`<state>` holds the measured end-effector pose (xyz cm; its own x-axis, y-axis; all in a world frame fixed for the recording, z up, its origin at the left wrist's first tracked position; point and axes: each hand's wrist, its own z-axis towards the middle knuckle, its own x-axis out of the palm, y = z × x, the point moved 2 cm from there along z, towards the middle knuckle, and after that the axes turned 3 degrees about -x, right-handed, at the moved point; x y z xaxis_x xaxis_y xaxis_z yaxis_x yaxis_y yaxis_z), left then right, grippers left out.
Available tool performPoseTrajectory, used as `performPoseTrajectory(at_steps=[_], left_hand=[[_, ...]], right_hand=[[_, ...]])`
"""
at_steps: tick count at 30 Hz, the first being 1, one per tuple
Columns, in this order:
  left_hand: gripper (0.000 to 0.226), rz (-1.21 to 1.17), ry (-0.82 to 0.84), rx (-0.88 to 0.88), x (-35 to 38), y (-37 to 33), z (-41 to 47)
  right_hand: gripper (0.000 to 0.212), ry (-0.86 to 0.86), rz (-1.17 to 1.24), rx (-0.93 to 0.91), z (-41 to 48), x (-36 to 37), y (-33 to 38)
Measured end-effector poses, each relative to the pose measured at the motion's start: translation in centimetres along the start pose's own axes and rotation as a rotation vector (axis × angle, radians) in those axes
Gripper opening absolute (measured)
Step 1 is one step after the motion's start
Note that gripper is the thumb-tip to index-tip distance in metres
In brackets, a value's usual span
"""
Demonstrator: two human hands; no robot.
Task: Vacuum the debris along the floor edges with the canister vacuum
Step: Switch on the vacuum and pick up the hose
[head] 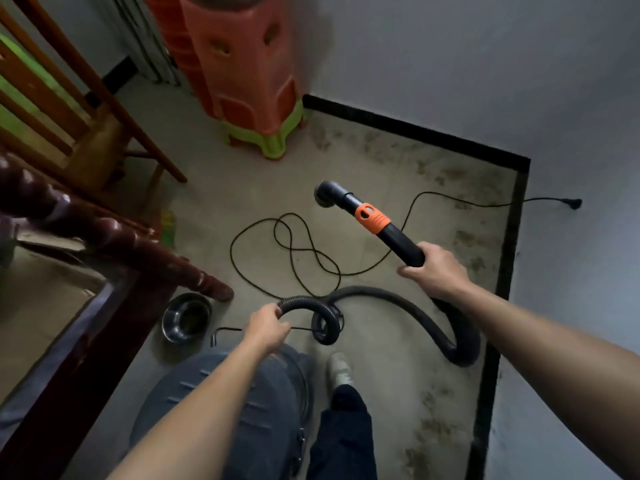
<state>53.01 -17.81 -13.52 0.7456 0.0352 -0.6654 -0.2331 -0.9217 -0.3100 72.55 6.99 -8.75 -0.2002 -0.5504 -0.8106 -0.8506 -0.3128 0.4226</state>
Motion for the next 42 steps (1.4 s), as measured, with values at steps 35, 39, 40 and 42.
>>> performPoseTrajectory(at_steps=[35,39,40,42], left_hand=[[0.04,0.188,0.275,0.047,12.0,-5.2,30.3],[0.035,0.025,0.301,0.072,9.4,-5.3,26.9],[0.035,-0.009,0.296,0.08,8.8,-5.1,26.2],[0.037,-0.085,0.287,0.097,7.8,-4.4,25.1]], right_hand=[[0.036,0.358,-0.154,0.02,32.8,24.6,-6.3],[0.049,0.597,0.377,0.679,26.5,26.9,-7.5],[0.047,0.615,0.511,0.8,25.4,27.4,-7.2],[0.038,0.568,0.771,0.969,24.6,28.3,-6.7]])
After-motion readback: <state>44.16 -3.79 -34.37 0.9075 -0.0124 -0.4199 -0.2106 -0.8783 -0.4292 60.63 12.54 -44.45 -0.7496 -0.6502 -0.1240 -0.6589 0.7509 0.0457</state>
